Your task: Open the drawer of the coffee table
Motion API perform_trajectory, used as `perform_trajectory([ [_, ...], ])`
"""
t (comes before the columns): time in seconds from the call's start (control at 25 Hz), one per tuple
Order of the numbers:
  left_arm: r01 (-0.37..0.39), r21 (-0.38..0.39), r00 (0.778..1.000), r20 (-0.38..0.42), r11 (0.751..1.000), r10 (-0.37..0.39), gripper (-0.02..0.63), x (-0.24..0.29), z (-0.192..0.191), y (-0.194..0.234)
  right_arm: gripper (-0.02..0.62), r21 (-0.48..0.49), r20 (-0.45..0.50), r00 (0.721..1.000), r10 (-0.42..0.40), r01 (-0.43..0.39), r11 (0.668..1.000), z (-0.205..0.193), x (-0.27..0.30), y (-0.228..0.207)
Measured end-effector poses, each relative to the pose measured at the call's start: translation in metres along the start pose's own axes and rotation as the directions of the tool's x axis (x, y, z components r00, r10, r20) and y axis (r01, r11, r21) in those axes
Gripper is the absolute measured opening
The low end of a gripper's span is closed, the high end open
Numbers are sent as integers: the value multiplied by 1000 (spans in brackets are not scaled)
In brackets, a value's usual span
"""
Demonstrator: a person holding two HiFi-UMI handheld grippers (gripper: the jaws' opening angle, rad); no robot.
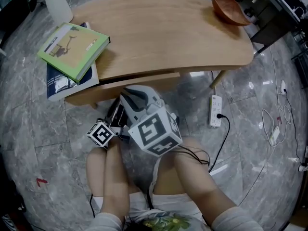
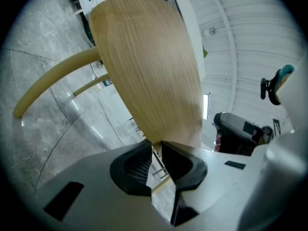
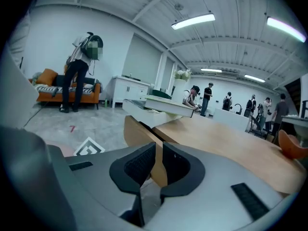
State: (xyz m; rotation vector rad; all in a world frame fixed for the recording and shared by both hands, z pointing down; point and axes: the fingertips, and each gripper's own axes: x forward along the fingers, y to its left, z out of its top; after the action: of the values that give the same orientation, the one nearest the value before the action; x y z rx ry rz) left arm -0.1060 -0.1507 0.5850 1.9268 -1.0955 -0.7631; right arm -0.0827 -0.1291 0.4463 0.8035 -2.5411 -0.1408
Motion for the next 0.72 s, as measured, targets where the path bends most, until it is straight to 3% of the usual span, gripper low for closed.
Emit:
perform_trajectory([
  [0.24,5,-12,1000,-14,1000,-6,67,-5,-6,1,25,-166,-82,993,-83,68,984,-17,3,-9],
  [0.44,-43,-7,999,4,999,43,69,-8,-9,4,28,-210,-104,993,-64,41,977,-24,6,-6],
  [0.6,-206,5,977,-49,979,206,67,-19,-25,27,100,-229,-120,991,-62,33,973,-29,6,-9],
  [0.68,-304,101,945,-93,948,313,67,-27,-32,36,107,-257,-140,988,-70,32,966,-35,9,-12],
  [0.72,-341,196,925,-104,919,365,67,-31,-31,37,109,-274,-144,987,-75,32,961,-37,10,-13],
])
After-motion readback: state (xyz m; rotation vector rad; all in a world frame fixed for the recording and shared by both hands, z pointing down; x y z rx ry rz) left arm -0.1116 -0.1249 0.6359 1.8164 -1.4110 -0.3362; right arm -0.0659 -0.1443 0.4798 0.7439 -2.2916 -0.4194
